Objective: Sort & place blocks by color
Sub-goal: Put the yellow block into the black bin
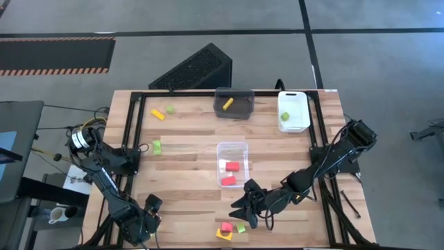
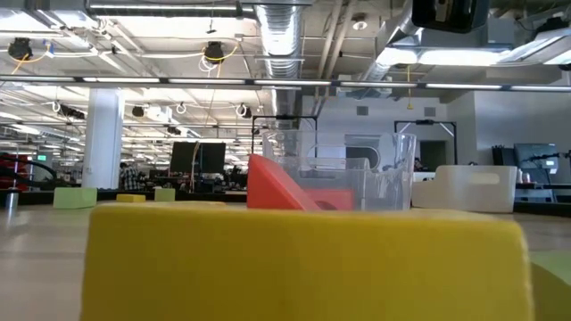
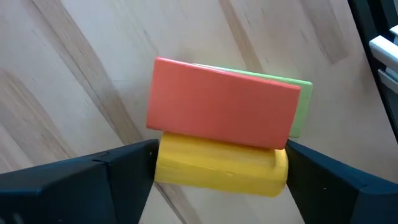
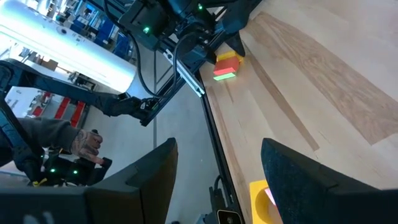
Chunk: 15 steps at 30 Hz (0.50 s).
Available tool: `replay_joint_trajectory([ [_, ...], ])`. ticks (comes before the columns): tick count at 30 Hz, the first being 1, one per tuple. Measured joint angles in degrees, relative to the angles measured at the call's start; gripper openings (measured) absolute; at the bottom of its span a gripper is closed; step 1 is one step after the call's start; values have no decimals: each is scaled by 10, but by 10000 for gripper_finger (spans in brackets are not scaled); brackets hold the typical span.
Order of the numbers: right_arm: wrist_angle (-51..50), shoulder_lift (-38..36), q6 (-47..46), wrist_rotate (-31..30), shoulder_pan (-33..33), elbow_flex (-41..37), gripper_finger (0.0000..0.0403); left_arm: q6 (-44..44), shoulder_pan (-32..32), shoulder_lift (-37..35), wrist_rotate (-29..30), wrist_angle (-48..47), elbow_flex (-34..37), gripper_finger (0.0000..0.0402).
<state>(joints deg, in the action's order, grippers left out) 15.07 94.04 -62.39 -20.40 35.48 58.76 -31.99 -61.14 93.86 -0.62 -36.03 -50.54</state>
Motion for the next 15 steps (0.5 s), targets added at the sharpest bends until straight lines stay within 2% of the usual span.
replay_joint_trajectory([
  [5, 0, 0, 0, 0, 0, 0, 255, 0, 0, 0, 0, -1, 0, 263],
  [10, 0, 0, 0, 0, 0, 0, 255, 0, 0, -1, -2, -18, -1, 264],
  [15, 0, 0, 0, 0, 0, 0, 255, -5, 1, -6, 0, -79, -1, 260],
])
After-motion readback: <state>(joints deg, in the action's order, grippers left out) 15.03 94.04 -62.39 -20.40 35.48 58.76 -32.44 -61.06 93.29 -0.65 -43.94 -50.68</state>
